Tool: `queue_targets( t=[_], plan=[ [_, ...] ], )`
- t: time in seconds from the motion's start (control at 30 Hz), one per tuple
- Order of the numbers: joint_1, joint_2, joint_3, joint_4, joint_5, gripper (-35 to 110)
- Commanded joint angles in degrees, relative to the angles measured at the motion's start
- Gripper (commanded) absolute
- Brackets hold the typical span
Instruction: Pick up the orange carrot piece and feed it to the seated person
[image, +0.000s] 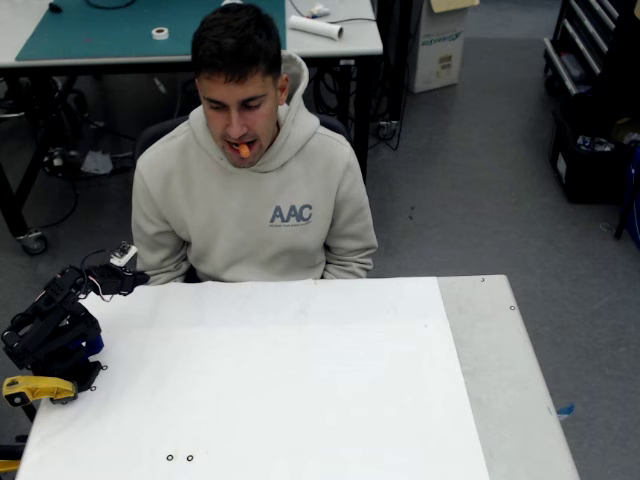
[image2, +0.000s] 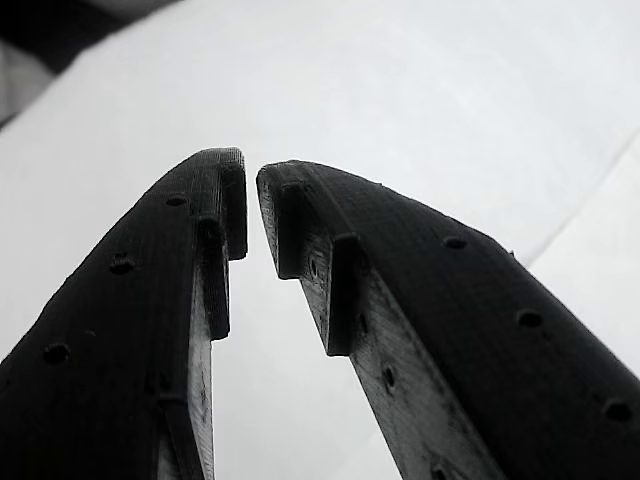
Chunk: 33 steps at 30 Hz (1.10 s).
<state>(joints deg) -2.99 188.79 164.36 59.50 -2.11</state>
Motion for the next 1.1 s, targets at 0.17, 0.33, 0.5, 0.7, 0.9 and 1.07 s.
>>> queue_targets(
  t=[0.17, 0.33, 0.5, 0.7, 0.9, 1.07],
  plan=[
    [-0.3, 0.4, 3.0, 7.7, -0.4, -3],
    [-0.3, 0.4, 2.9, 8.2, -0.4, -3],
    [-0.3, 0.4, 2.9, 8.2, -0.4, -3],
    [-0.3, 0.4, 2.9, 8.2, -0.1, -3],
    [-0.3, 0.4, 2.9, 8.2, -0.4, -3],
    [-0.3, 0.4, 2.9, 8.2, -0.4, -3]
  ],
)
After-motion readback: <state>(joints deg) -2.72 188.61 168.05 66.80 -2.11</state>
